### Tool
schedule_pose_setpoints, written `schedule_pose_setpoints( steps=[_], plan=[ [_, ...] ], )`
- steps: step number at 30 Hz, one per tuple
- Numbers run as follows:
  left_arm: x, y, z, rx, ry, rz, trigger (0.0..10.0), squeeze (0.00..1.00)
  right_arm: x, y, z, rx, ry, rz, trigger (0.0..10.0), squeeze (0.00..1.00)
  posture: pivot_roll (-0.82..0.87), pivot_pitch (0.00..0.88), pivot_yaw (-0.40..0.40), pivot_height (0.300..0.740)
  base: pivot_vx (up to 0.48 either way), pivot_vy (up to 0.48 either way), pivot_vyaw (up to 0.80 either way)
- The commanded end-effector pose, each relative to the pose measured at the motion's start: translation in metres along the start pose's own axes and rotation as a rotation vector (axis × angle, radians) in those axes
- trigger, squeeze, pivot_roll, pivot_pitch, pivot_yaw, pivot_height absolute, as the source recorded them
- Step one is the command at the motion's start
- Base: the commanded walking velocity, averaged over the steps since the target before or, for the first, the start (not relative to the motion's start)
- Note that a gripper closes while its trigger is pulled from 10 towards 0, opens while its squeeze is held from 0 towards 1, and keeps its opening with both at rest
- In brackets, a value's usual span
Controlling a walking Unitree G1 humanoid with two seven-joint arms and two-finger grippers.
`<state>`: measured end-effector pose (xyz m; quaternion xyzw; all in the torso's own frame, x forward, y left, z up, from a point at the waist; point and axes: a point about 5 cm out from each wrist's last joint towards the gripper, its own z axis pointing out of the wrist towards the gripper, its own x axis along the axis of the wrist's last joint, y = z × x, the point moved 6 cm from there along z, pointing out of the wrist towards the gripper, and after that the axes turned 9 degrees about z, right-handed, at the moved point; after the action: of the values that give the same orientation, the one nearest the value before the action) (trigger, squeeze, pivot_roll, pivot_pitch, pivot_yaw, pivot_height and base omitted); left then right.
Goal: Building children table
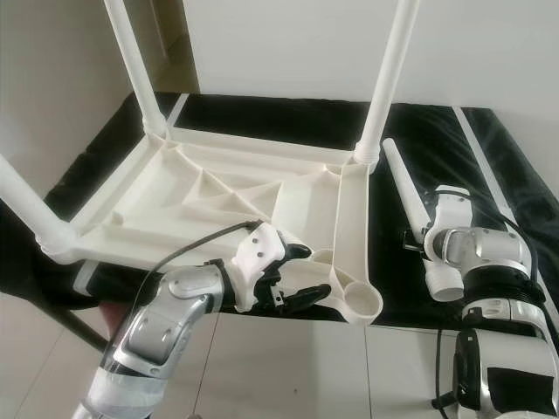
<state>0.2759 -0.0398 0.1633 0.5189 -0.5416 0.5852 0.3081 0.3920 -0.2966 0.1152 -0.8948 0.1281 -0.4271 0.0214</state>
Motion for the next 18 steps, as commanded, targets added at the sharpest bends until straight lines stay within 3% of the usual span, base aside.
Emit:
schedule_pose_setpoints(
  steps=[1, 3, 4, 6, 7, 18],
  plan=[
    [0.0011, -0.0101, -0.0003, 0.101, -0.011, -0.001, 10.0, 0.0, -0.0311, 0.0034, 0.0071, 0.0, -0.12, 0.005, 10.0, 0.0, 0.02, 0.073, 0.002, 0.74, 0.0, 0.0, 0.0],
    [0.0013, -0.0098, -0.0001, 0.101, -0.01, -0.002, 10.0, 0.0, -0.0315, 0.0033, 0.0073, -0.002, -0.124, 0.002, 9.7, 0.0, 0.02, 0.074, 0.003, 0.74, 0.0, 0.0, 0.0],
    [0.0014, -0.0096, -0.0003, 0.101, -0.011, -0.002, 10.0, 0.0, -0.0315, 0.0044, 0.008, -0.008, -0.117, -0.001, 3.1, 0.0, 0.02, 0.077, 0.002, 0.74, 0.0, 0.0, 0.0],
    [0.0014, -0.0095, -0.0005, 0.102, -0.011, -0.002, 10.0, 0.0, -0.0316, 0.0054, 0.0084, -0.013, -0.113, -0.002, 3.1, 0.0, 0.02, 0.077, 0.002, 0.74, 0.0, 0.0, 0.0],
    [0.0015, -0.0097, -0.0009, 0.103, -0.011, -0.004, 10.0, 0.0, -0.0341, 0.0068, 0.0088, -0.018, -0.124, 0.006, 0.0, 0.0, 0.02, 0.077, 0.001, 0.74, 0.0, 0.0, 0.0],
    [0.0027, -0.0158, -0.0019, 0.122, -0.009, -0.006, 10.0, 0.0, -0.0366, 0.0074, 0.0092, -0.007, -0.141, 0.121, 0.0, 0.0, 0.02, 0.081, -0.004, 0.74, 0.0, 0.0, 0.0]
  ],
)
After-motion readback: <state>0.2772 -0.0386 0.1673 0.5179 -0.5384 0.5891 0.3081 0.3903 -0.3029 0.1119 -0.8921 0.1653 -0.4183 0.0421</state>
